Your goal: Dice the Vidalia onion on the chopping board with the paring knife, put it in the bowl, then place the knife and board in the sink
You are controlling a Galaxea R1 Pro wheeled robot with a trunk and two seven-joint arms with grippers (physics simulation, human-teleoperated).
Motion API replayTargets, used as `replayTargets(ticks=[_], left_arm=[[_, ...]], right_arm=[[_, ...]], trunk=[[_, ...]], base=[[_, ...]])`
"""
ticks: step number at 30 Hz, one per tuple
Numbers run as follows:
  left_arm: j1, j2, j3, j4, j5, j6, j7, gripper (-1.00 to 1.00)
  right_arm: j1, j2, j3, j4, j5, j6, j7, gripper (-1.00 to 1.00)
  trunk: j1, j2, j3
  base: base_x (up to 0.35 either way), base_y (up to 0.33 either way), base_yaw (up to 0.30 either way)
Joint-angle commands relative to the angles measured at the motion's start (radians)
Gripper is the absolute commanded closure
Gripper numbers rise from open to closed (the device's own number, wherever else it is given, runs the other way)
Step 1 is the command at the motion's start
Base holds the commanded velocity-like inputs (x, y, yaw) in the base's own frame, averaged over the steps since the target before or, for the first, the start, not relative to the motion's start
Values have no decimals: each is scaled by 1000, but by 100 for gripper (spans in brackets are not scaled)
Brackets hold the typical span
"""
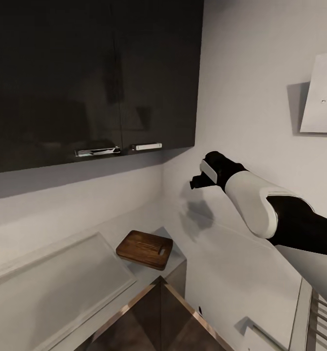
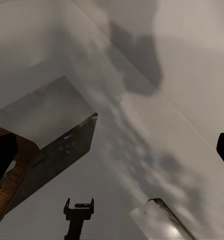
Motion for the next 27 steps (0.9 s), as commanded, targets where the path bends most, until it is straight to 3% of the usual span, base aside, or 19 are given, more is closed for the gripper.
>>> replayTargets(ticks=[1, 10, 13, 23, 27], left_arm=[[0, 0, 4, 2, 2, -5, 0, -100], [0, -1, 4, 3, 2, -5, 0, -100], [0, -6, 3, 5, 2, -5, 0, -100], [0, -9, 4, 7, 2, -5, 3, -100], [0, -15, 4, 7, 2, -5, 4, -100]], right_arm=[[0, 1, -9, -1, 7, 4, -3, -100], [6, 10, -9, 58, 6, 1, -2, -100], [36, 14, -10, 67, 5, -5, 0, -100], [98, 35, -15, 70, -5, -147, -8, -100], [111, 35, -16, 70, -72, -155, -8, -100]], trunk=[[0, 0, 0], [0, 0, 0], [0, 0, 0], [0, 0, 0], [0, 0, 0]], base=[[0, 0, 0], [32, 40, 0], [7, 7, 0], [1, 1, 0], [0, 0, 0]])
